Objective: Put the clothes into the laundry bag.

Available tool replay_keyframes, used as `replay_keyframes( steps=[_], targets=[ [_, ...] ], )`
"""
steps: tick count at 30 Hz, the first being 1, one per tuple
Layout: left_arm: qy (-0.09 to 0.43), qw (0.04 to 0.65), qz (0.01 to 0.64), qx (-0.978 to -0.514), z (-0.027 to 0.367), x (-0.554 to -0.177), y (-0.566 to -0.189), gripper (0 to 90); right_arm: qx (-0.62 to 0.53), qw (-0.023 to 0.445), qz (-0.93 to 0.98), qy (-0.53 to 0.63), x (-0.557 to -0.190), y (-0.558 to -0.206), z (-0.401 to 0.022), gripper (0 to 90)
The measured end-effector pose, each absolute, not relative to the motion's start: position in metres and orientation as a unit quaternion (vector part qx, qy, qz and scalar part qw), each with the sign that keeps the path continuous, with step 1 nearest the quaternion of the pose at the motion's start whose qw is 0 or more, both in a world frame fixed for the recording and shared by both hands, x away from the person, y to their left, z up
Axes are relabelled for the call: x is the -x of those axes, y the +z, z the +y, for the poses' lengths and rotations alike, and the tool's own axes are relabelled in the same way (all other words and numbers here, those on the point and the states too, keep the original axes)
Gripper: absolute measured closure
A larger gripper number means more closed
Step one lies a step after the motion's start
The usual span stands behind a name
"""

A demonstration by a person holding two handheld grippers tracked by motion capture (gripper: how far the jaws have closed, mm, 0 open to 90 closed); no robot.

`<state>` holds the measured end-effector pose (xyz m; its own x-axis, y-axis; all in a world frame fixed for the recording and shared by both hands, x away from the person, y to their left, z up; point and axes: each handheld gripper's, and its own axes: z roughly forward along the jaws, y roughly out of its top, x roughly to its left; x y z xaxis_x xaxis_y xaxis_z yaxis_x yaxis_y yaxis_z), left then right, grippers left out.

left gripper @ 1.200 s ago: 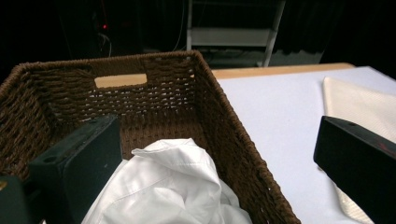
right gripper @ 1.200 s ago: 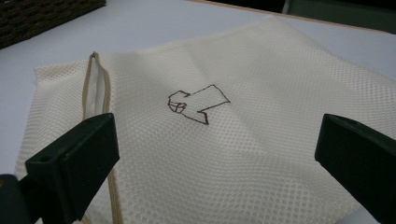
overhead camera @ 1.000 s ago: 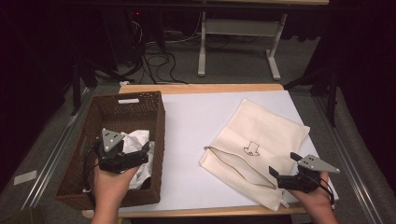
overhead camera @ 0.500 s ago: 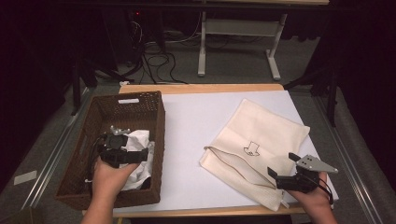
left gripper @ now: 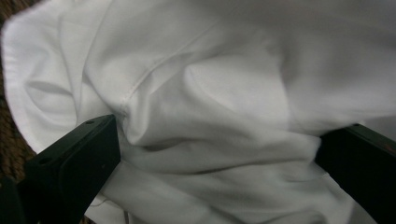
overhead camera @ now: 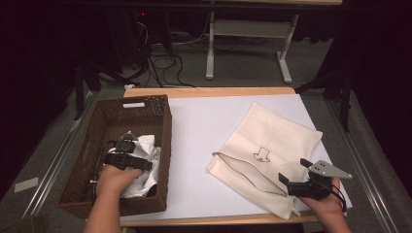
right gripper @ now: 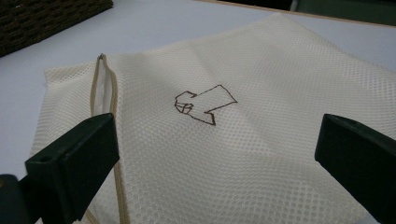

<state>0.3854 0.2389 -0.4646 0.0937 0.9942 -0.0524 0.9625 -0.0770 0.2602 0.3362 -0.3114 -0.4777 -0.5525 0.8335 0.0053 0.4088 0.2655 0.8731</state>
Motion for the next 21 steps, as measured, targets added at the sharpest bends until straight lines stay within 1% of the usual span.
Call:
replay_keyframes(
  steps=[3, 5, 7, 8, 12, 13, 15, 18, 19, 21],
  targets=[
    [0.049, 0.095, 0.670, -0.735, 0.240, -0.392, -0.470, 0.0, -0.405, 0.241, 0.761, 0.446, -0.335, -0.477, -0.311, 0.6],
    [0.029, 0.093, 0.675, -0.732, 0.242, -0.395, -0.474, 0.4, -0.404, 0.243, 0.759, 0.448, -0.335, -0.477, -0.311, 0.6],
    [0.000, 0.083, 0.670, -0.738, 0.240, -0.396, -0.481, 0.5, -0.408, 0.240, 0.760, 0.446, -0.335, -0.478, -0.312, 0.6],
    [-0.004, 0.077, 0.664, -0.744, 0.239, -0.396, -0.484, 0.5, -0.408, 0.239, 0.759, 0.448, -0.335, -0.479, -0.313, 0.6],
    [0.008, 0.074, 0.657, -0.750, 0.235, -0.396, -0.489, 1.0, -0.409, 0.242, 0.756, 0.450, -0.336, -0.478, -0.314, 0.6],
    [0.012, 0.074, 0.656, -0.751, 0.234, -0.395, -0.490, 2.5, -0.411, 0.242, 0.755, 0.450, -0.336, -0.478, -0.314, 0.6],
    [0.029, 0.074, 0.648, -0.757, 0.232, -0.393, -0.489, 9.9, -0.418, 0.236, 0.754, 0.448, -0.336, -0.479, -0.314, 0.6],
    [0.038, 0.092, 0.647, -0.756, 0.232, -0.390, -0.486, 21.6, -0.421, 0.235, 0.753, 0.448, -0.338, -0.481, -0.314, 0.7],
    [0.049, 0.094, 0.644, -0.758, 0.233, -0.389, -0.484, 26.4, -0.422, 0.233, 0.753, 0.448, -0.338, -0.481, -0.314, 0.8],
    [0.058, 0.106, 0.637, -0.761, 0.232, -0.387, -0.482, 38.6, -0.422, 0.232, 0.753, 0.448, -0.339, -0.482, -0.314, 0.9]
  ],
)
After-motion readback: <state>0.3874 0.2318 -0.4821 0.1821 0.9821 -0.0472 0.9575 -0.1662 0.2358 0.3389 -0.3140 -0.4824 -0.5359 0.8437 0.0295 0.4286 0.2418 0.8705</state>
